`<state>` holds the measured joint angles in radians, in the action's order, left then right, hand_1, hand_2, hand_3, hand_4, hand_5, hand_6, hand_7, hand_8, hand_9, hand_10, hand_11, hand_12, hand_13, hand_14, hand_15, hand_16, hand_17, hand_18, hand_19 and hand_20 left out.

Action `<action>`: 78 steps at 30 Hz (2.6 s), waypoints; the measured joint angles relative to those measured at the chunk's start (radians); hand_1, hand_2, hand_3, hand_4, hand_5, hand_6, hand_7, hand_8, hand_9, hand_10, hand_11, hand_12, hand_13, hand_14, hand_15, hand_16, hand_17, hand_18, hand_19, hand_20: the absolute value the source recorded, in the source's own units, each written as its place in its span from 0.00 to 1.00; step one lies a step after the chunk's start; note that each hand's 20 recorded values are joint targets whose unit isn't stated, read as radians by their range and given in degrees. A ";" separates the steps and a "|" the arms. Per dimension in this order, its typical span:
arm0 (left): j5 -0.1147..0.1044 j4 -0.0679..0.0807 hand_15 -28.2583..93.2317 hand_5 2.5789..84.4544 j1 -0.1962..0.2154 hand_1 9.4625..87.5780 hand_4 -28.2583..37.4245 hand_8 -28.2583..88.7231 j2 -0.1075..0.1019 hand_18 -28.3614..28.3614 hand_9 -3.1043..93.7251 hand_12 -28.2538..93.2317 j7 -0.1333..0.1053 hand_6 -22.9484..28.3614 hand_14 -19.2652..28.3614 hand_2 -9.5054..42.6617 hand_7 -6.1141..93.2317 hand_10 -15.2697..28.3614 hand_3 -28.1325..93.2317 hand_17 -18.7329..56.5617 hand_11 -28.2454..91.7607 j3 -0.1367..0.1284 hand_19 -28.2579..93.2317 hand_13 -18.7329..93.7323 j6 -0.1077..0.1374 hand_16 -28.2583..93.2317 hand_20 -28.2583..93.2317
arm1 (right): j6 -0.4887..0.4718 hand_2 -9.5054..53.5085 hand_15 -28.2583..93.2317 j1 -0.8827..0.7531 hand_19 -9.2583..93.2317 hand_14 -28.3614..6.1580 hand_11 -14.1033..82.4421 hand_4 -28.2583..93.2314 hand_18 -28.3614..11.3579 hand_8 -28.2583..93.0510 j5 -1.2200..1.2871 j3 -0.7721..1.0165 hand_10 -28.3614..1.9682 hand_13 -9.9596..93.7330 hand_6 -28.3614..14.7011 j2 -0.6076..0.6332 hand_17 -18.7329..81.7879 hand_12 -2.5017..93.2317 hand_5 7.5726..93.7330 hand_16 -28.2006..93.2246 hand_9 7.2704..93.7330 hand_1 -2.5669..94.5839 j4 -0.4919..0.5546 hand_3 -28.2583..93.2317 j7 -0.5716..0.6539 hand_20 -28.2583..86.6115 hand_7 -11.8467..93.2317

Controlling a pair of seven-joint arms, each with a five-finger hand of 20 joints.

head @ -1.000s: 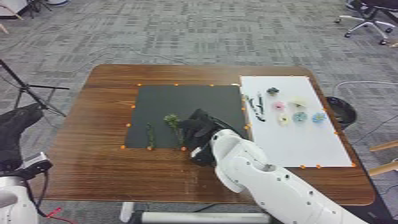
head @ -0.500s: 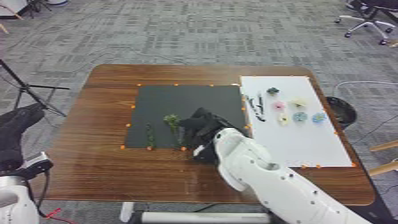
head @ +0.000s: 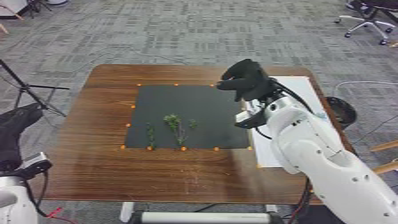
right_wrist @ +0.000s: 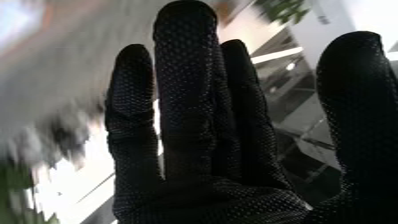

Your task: Arrange flowers

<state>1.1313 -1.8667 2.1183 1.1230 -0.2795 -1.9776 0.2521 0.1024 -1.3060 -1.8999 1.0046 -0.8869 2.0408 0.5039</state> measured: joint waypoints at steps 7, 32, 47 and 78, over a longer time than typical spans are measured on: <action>0.000 0.000 0.36 0.63 0.001 0.25 0.10 0.18 0.003 0.72 0.59 0.34 -0.001 0.51 0.74 0.24 0.23 0.67 0.80 0.38 0.42 0.000 0.34 0.55 0.000 0.25 0.40 | -0.010 0.00 0.59 0.041 0.78 0.69 0.41 0.15 0.23 0.23 -0.173 0.004 0.44 0.92 0.50 0.020 0.66 0.31 0.62 0.51 0.78 0.39 -0.232 0.70 0.069 0.61 0.32; 0.000 -0.001 0.36 0.63 -0.008 0.25 0.10 0.18 0.004 0.72 0.59 0.35 -0.002 0.51 0.74 0.24 0.23 0.67 0.80 0.38 0.42 0.009 0.34 0.55 -0.001 0.25 0.40 | -0.251 0.00 0.58 0.120 0.80 0.76 0.46 0.15 0.29 0.22 -0.354 -0.101 0.49 0.97 0.48 -0.104 0.72 0.33 0.60 0.52 0.82 0.43 -0.454 0.70 0.114 0.58 0.39; 0.001 -0.004 0.36 0.63 -0.008 0.25 0.10 0.18 0.004 0.72 0.59 0.34 0.002 0.51 0.74 0.24 0.23 0.67 0.80 0.38 0.42 0.009 0.34 0.55 -0.003 0.25 0.40 | -0.251 0.00 0.65 0.105 0.80 0.84 0.41 0.17 0.36 0.48 -0.359 -0.080 0.65 1.00 0.62 -0.117 0.79 0.51 0.68 0.48 0.94 0.70 -0.464 0.62 0.139 0.61 0.47; 0.000 -0.020 0.36 0.63 0.000 0.25 0.11 0.18 0.004 0.72 0.59 0.35 0.002 0.51 0.74 0.24 0.23 0.68 0.80 0.38 0.42 0.008 0.34 0.55 -0.004 0.25 0.40 | -0.006 0.00 0.70 0.096 0.80 0.88 0.43 0.18 0.40 0.44 -0.029 -0.061 0.67 1.00 0.58 -0.044 0.84 0.45 0.74 0.42 0.98 0.69 -0.214 0.65 0.137 0.62 0.46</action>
<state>1.1313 -1.8863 2.1188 1.1271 -0.2775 -1.9692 0.2485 0.0965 -1.2104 -1.9291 0.9439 -0.9309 1.8264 0.6409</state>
